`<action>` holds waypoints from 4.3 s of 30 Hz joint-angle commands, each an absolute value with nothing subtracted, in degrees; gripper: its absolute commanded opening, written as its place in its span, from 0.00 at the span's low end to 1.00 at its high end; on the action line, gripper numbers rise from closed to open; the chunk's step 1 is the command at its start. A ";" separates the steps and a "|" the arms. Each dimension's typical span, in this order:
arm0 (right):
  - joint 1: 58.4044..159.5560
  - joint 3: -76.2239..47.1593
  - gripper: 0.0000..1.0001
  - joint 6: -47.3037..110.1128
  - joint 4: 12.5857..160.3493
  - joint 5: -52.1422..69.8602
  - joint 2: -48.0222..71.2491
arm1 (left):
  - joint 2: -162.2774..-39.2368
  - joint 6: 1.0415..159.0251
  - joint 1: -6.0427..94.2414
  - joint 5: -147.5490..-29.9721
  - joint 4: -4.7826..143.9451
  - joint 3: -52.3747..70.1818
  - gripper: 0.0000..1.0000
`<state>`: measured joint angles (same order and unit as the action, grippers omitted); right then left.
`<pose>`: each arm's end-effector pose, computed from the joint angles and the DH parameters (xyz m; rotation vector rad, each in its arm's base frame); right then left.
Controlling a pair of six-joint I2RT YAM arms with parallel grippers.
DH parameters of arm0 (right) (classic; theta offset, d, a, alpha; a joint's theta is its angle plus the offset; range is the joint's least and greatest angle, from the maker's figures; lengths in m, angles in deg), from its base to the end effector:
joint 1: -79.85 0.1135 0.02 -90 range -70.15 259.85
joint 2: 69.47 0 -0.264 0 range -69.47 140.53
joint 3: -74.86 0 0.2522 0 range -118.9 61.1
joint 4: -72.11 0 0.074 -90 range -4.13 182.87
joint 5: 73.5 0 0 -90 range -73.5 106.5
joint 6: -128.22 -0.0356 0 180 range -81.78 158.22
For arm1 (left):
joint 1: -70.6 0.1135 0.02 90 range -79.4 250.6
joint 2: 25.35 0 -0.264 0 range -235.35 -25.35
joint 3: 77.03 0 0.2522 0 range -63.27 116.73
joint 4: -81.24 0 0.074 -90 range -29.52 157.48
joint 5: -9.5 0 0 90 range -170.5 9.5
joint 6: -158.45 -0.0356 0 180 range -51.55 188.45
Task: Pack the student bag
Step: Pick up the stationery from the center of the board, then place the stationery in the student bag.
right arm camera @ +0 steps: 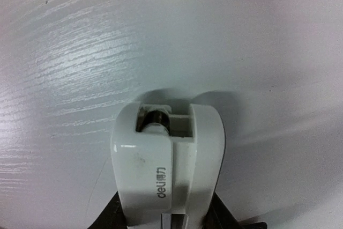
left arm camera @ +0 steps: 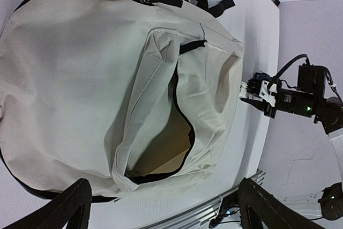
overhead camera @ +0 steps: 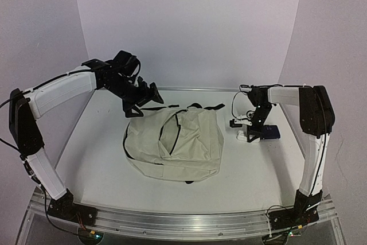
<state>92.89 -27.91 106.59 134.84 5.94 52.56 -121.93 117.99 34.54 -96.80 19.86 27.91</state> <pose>0.4012 0.0996 0.1462 -1.9247 2.2082 0.1445 0.2891 -0.2228 0.3260 -0.1894 2.7103 -0.9018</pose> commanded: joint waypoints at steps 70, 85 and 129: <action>119.78 -42.16 0.76 24.96 115.19 -9.59 35.40 | -120.85 129.95 31.32 -94.34 49.07 22.44 0.00; 127.23 -38.18 0.72 21.29 120.41 2.16 40.31 | -105.64 130.29 33.83 -88.54 52.71 4.02 0.00; 130.73 -47.69 0.00 19.24 121.90 8.11 43.21 | -126.17 126.44 28.51 -96.07 94.26 -5.75 0.02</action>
<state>130.62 -44.65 19.72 123.43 10.50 48.06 -124.73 129.64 29.99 -92.16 85.18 -6.67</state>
